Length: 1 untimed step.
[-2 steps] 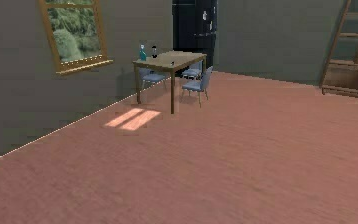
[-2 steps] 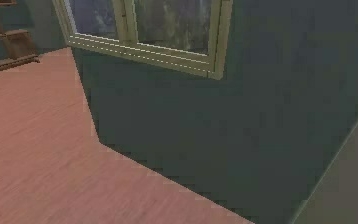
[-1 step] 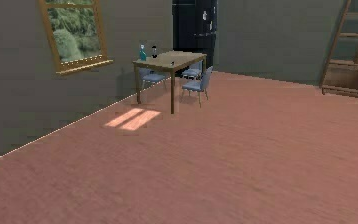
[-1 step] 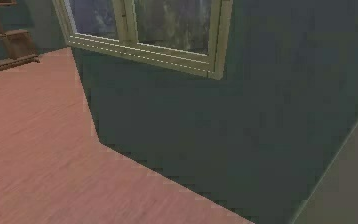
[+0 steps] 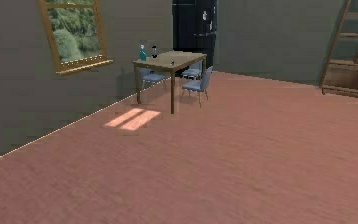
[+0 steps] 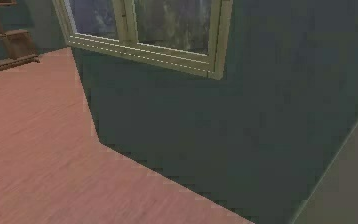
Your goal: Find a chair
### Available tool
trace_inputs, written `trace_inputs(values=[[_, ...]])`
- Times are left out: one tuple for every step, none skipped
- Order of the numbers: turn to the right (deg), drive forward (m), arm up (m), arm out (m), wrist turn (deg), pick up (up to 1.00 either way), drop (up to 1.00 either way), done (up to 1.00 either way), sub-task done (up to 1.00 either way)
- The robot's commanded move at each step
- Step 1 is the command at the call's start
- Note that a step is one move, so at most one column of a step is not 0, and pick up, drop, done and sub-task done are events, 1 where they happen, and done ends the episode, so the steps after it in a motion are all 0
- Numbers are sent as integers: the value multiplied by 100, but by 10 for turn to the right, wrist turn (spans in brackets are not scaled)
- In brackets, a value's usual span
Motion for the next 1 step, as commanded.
trace_inputs(values=[[300, 0, 0, 0, 0, 0, 0, 0, 0]])
